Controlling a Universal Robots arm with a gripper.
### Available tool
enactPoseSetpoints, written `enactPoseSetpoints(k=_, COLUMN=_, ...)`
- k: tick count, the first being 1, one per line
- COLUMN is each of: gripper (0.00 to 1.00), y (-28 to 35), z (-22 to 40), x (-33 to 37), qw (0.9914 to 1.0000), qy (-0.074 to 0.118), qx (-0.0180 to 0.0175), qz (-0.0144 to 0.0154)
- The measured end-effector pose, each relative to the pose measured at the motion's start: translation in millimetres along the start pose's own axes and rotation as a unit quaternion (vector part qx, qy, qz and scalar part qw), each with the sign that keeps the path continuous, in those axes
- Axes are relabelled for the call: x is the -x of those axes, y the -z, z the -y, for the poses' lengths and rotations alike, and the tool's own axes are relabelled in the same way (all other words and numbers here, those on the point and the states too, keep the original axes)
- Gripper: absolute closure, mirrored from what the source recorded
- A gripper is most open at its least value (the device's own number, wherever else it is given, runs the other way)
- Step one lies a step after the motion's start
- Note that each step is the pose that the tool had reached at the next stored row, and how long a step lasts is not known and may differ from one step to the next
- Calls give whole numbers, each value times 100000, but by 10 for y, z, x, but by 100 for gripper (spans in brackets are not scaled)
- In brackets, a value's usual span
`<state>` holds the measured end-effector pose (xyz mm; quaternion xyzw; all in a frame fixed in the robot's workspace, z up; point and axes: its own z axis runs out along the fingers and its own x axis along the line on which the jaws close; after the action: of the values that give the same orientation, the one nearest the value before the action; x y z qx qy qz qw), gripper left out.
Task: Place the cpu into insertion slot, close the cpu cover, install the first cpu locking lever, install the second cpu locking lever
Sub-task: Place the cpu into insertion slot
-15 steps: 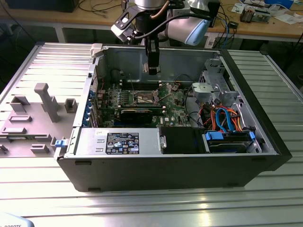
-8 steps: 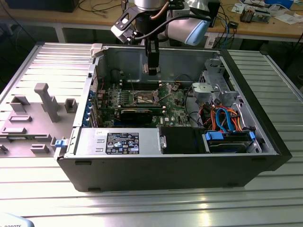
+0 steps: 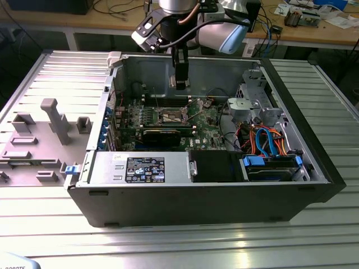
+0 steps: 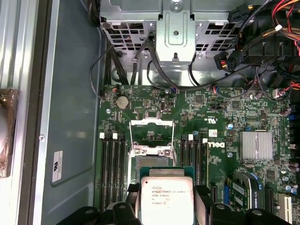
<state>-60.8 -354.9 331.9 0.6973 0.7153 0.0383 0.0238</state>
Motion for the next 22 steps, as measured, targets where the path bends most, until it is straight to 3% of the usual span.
enactPoseSetpoints(k=22, gripper=45, y=-53, z=7, x=1, qw=100000, qy=1, qx=0, qz=0)
